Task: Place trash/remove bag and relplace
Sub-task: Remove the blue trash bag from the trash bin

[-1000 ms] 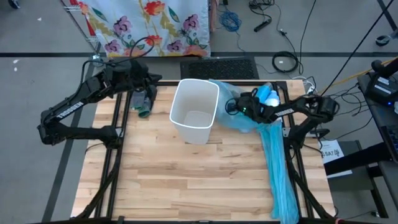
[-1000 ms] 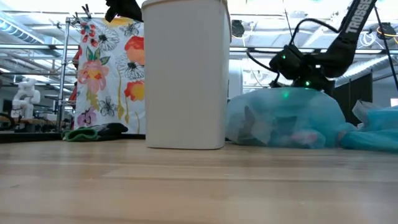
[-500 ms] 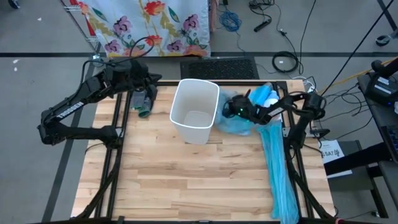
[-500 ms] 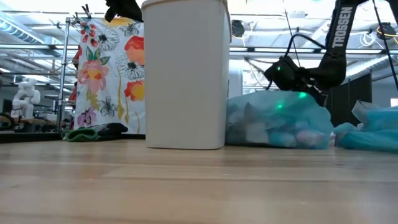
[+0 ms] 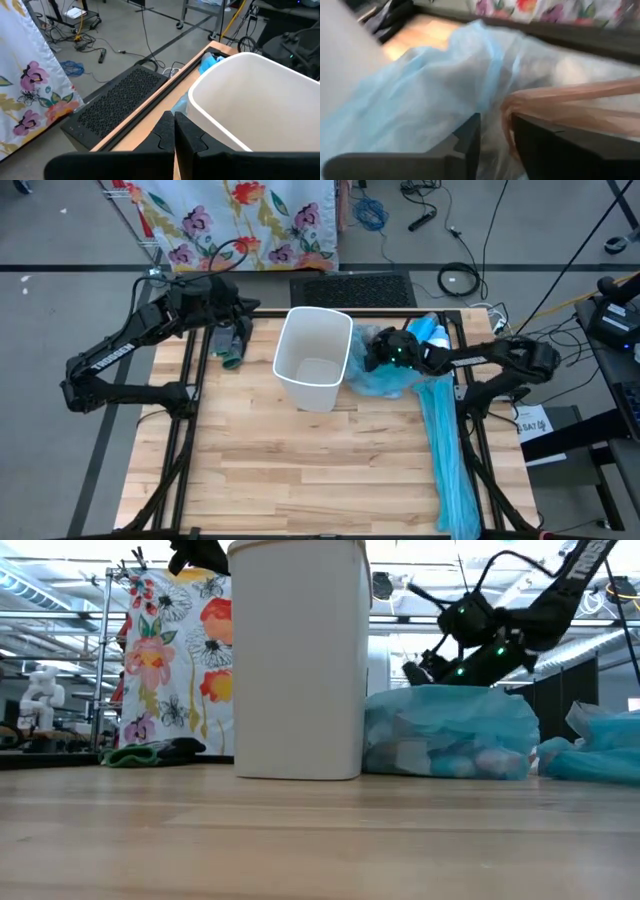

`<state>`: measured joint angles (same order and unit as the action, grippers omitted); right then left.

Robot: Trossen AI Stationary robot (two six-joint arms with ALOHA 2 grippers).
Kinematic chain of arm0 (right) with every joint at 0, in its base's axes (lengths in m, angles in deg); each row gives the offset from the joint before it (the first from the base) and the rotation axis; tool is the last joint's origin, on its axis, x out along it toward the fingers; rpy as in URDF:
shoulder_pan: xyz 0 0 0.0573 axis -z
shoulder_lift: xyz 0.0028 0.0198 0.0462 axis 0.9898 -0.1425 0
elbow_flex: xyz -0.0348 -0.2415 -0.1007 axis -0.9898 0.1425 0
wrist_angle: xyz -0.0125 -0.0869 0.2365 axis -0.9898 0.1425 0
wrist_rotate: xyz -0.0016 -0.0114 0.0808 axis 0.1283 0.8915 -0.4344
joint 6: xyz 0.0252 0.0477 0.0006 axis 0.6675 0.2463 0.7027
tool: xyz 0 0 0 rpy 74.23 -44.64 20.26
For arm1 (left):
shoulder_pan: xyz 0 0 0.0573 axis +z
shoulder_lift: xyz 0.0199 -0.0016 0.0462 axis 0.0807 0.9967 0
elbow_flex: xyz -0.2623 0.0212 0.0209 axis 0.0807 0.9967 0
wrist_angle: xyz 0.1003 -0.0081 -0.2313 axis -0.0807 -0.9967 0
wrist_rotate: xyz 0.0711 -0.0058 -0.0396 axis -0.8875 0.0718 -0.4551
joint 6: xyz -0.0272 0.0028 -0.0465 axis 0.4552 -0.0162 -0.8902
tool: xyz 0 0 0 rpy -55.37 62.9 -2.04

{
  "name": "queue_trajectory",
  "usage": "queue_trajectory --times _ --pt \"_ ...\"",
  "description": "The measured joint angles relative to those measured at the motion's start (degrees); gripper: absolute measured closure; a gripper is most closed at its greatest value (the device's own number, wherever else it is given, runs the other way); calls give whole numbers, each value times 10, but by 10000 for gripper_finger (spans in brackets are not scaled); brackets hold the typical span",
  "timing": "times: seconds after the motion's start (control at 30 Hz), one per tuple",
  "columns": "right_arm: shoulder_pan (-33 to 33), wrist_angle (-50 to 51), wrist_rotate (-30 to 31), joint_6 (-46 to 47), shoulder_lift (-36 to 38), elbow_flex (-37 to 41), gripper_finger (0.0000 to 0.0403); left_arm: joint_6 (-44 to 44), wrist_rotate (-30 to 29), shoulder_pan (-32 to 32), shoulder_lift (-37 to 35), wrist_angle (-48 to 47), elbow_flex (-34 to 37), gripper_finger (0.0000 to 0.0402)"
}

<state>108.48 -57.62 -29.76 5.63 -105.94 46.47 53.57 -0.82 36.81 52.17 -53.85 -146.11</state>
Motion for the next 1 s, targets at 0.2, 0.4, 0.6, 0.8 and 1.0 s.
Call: queue_trajectory --times 0.2,0.4,0.6,0.8,1.0 --pt "0 113 -80 58 94 0 257 0 0 0 2 0 0 401" --pt "0 183 -95 100 174 -2 255 0 0 0 2 0 0 401" --pt "0 347 -117 123 213 -59 265 0 0 0 3 0 0 401" --pt "1 499 -95 73 204 -182 265 0 0 0 3 0 0 401" --pt "18 614 -73 38 166 -299 266 0 0 0 3 -1 0 401"
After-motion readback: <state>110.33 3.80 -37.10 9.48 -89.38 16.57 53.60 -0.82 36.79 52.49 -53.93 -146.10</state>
